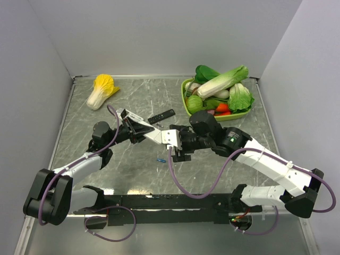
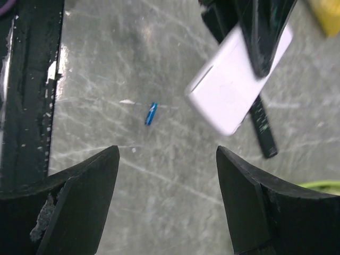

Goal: Load the batteries into the remote control

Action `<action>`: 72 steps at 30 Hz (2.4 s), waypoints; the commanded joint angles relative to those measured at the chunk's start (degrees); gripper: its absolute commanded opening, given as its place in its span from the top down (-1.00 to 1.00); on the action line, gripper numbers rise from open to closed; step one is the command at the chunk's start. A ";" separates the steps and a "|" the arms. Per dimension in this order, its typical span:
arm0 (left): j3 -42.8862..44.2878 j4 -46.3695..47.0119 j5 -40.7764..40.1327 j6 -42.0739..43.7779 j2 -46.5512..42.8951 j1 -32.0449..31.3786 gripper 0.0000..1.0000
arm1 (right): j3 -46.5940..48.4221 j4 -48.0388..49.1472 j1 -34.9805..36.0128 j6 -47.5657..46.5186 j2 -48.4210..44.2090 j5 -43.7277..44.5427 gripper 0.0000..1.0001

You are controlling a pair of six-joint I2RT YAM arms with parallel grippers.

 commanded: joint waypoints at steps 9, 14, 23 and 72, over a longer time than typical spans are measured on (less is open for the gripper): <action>3.83 1.97 3.25 1.64 -0.22 0.22 0.97 | 0.93 11.95 -1.83 -12.05 0.63 -11.32 -0.42; 4.70 0.82 3.61 2.79 0.13 0.14 0.97 | 1.10 11.87 -1.83 -14.15 2.29 -11.50 -0.38; 4.88 0.91 3.61 2.61 0.39 0.22 0.97 | 2.16 9.32 -1.83 -16.44 4.23 -11.15 -0.36; 7.69 2.14 10.28 2.26 3.64 0.22 0.97 | 2.51 2.73 0.98 -23.38 5.99 -1.66 0.21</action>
